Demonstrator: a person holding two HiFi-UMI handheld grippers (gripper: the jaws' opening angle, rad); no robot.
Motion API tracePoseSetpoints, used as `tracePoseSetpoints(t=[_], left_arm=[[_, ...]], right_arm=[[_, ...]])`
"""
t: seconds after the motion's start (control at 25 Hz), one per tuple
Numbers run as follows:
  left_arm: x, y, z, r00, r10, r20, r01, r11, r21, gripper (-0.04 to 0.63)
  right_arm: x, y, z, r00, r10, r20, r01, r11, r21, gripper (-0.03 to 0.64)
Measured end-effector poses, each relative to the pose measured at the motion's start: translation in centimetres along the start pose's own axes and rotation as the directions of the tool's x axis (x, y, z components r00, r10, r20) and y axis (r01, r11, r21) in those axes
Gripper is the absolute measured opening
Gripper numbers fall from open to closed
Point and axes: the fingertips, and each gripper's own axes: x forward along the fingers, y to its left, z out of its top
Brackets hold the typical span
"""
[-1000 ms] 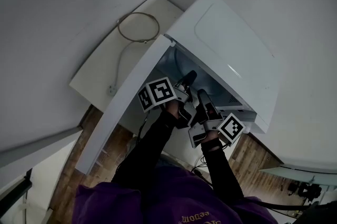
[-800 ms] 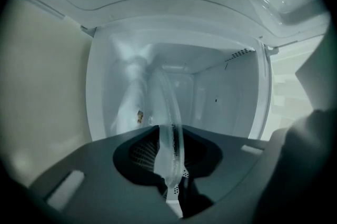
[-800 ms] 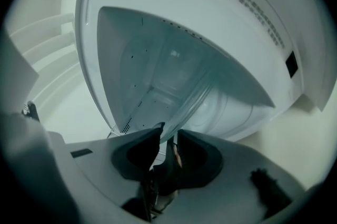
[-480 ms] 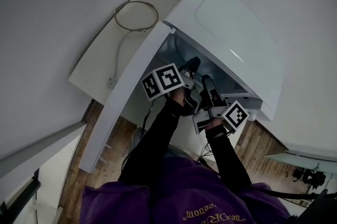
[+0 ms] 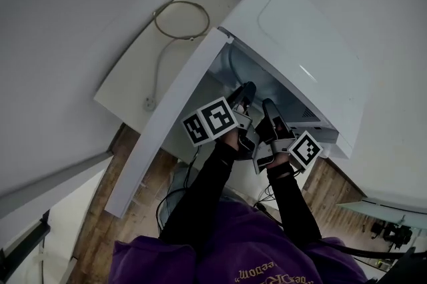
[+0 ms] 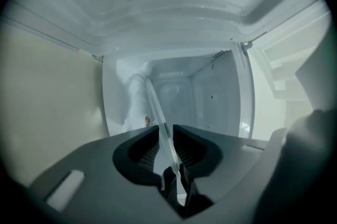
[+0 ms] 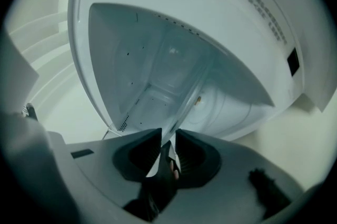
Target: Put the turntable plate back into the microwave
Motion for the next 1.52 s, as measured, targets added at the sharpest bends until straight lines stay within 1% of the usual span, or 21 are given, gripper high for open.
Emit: tracePoseSetpoints(t=[0.04,0.2,0.24,0.32,0.4,0.48,0.56,0.68,0.84,0.96,1.0,1.12,1.16,1.24,1.28,1.44,1.52], left_arm=[[-0.2,-0.1,-0.1,1.0,0.015,0.001,-0.015,1.0,-0.003,0.086],[-1.0,0.4,-0.3,0.999,0.044,-0.02,-0.044,0.999,-0.006,0.078],[-1.1,0.6,-0.5,0.999,0.04,-0.02,-0.04,0.999,-0.016,0.065],[-1.3,0.8,-0.8,1.0,0.022,-0.016,-0.023,0.999,-0.046,0.06],[-1.3,1.1,-1.2,0.999,0.021,-0.028,-0.022,0.998,-0.061,0.056],[-1.3,1.5,-1.4,0.999,0.027,-0.038,-0.029,0.997,-0.065,0.052],[-1.2,1.9,-1.4,0.999,0.028,-0.03,-0.03,0.997,-0.068,0.05],[-1.1,2.7,-1.4,0.998,0.056,-0.033,-0.058,0.997,-0.054,0.046],[-0.8,3.4,-1.4,0.997,0.069,-0.028,-0.07,0.997,-0.036,0.044],[-0.6,3.4,-1.3,0.997,0.072,-0.038,-0.072,0.997,-0.007,0.044],[-0.5,3.5,-1.4,0.996,0.074,-0.041,-0.074,0.997,-0.012,0.044],[-0.3,3.7,-1.3,0.997,0.071,-0.035,-0.073,0.996,-0.054,0.04],[-0.2,3.8,-1.2,0.997,0.074,-0.034,-0.076,0.996,-0.053,0.04],[0.0,3.8,-1.1,0.996,0.084,-0.033,-0.085,0.996,-0.03,0.041],[0.0,3.8,-1.0,0.995,0.091,-0.032,-0.091,0.996,-0.011,0.041],[0.5,3.6,-0.6,0.991,0.128,-0.034,-0.123,0.985,0.119,0.047],[0.6,3.5,-0.3,0.991,0.128,-0.036,-0.121,0.982,0.148,0.049]], right_arm=[[-0.1,0.0,0.0,1.0,-0.006,-0.003,0.006,1.0,0.0,0.087],[0.1,-0.8,-0.4,0.999,-0.033,-0.02,0.033,0.999,-0.009,0.087],[0.1,-0.9,-0.4,0.999,-0.042,-0.026,0.041,0.999,-0.01,0.087],[0.1,-1.2,-0.4,0.998,-0.053,-0.037,0.053,0.998,-0.017,0.087],[0.1,-1.7,-0.4,0.997,-0.066,-0.048,0.065,0.998,-0.022,0.087],[0.2,-2.2,-0.6,0.994,-0.083,-0.064,0.081,0.996,-0.025,0.087],[0.3,-2.6,-0.9,0.992,-0.102,-0.08,0.1,0.994,-0.033,0.088],[0.5,-3.0,-1.3,0.987,-0.135,-0.086,0.129,0.989,-0.072,0.089],[1.2,-3.2,-1.7,0.992,-0.101,-0.076,0.097,0.994,-0.055,0.089],[1.4,-3.3,-1.6,0.991,-0.099,-0.085,0.093,0.993,-0.072,0.089],[1.5,-3.3,-1.5,0.991,-0.101,-0.086,0.094,0.993,-0.078,0.089],[1.8,-3.4,-1.4,0.99,-0.109,-0.09,0.102,0.991,-0.084,0.091],[1.8,-3.5,-1.4,0.989,-0.117,-0.093,0.109,0.99,-0.089,0.091],[1.8,-3.7,-1.3,0.987,-0.132,-0.096,0.122,0.987,-0.103,0.091],[2.0,-3.6,-1.4,0.987,-0.126,-0.098,0.116,0.988,-0.106,0.091],[2.6,-3.5,-1.6,0.984,-0.119,-0.133,0.094,0.98,-0.176,0.101],[2.9,-3.3,-1.7,0.982,-0.117,-0.147,0.086,0.976,-0.198,0.101]])
